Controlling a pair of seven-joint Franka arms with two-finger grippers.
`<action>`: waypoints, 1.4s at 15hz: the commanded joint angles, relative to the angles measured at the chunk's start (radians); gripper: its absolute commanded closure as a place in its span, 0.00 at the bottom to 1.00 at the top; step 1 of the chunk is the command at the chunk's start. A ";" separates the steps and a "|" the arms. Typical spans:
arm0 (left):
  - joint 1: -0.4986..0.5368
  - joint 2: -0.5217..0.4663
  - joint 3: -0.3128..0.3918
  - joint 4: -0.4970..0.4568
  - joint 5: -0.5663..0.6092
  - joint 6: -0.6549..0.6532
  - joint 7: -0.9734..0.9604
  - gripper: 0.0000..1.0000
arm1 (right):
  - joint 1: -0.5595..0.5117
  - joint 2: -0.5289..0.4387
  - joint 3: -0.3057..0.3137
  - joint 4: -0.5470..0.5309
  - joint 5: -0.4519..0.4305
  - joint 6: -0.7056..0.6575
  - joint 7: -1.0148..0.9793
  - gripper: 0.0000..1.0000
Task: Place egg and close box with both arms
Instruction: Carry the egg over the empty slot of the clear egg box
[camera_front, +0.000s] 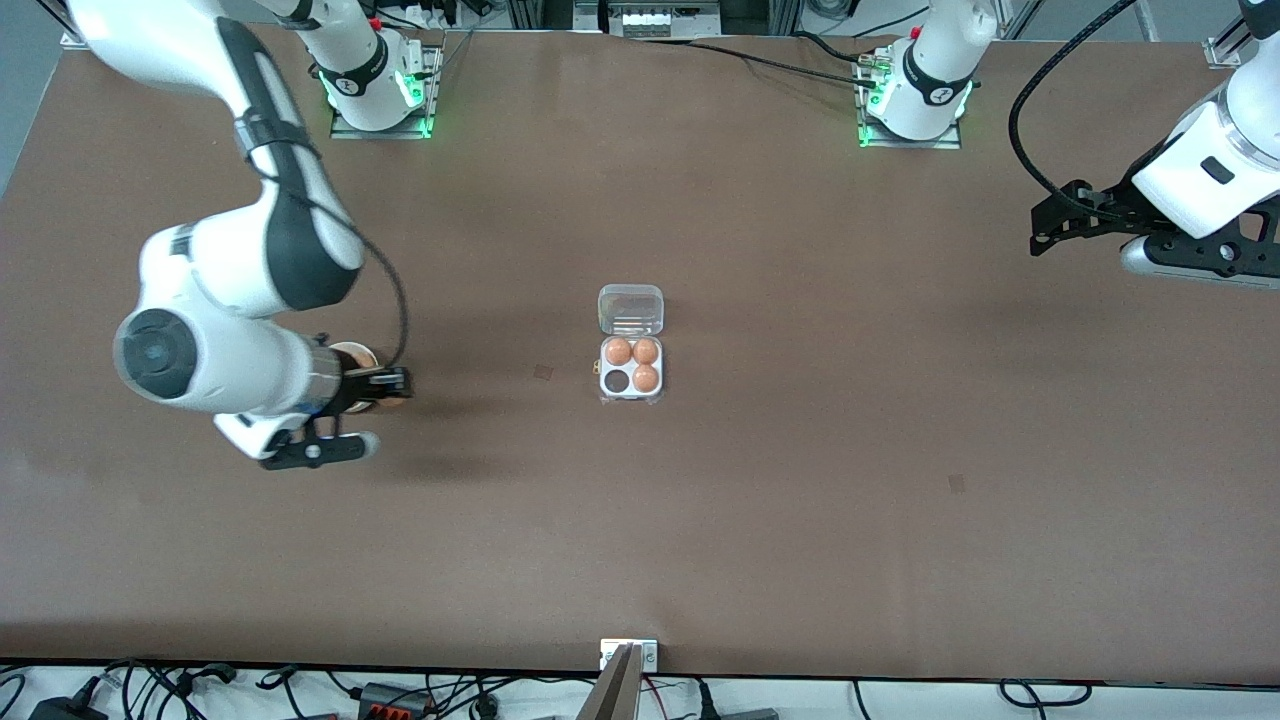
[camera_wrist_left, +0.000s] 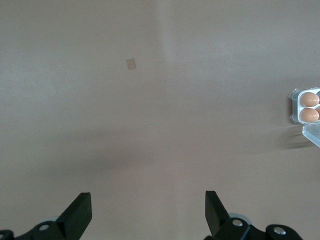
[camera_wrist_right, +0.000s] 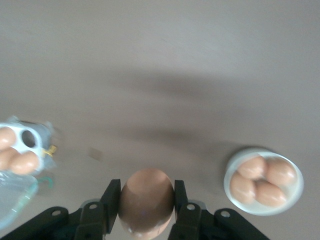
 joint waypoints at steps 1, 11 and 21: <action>-0.006 0.003 0.002 0.023 0.022 -0.021 -0.008 0.00 | 0.091 0.083 -0.007 0.054 0.008 0.101 0.050 1.00; -0.006 0.003 0.002 0.025 0.020 -0.023 -0.008 0.00 | 0.366 0.246 -0.017 0.070 -0.016 0.320 0.373 1.00; -0.006 0.003 0.002 0.025 0.020 -0.024 -0.008 0.00 | 0.400 0.283 -0.015 0.063 -0.030 0.320 0.438 1.00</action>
